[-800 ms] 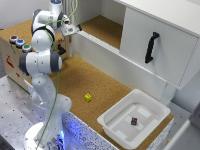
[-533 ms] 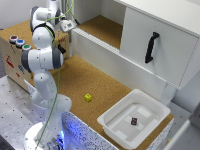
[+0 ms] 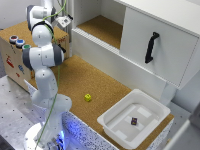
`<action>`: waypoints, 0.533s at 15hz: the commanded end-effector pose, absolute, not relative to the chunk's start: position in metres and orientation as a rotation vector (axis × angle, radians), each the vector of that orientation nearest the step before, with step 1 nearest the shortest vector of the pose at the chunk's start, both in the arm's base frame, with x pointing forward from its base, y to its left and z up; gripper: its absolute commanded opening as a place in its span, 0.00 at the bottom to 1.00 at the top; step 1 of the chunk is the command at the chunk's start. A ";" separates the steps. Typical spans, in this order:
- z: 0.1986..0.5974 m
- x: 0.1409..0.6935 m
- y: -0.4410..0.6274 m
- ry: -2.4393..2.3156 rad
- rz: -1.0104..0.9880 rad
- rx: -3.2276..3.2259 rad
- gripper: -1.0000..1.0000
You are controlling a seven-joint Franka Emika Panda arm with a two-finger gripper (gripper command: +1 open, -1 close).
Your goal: Take the pink block and turn it right
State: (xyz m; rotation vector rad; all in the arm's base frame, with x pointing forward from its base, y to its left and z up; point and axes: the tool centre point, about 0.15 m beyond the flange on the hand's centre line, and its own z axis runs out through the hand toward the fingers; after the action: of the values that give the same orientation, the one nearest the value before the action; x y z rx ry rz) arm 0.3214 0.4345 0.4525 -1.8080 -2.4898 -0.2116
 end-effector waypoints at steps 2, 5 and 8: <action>0.442 0.329 0.467 -2.541 -0.017 -1.812 1.00; 0.431 0.342 0.467 -2.494 -0.005 -1.872 1.00; 0.428 0.351 0.467 -2.460 -0.001 -1.918 0.00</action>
State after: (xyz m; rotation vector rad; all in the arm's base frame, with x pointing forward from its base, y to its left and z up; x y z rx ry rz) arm 0.3232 0.4432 0.4332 -1.8391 -2.4770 -0.1663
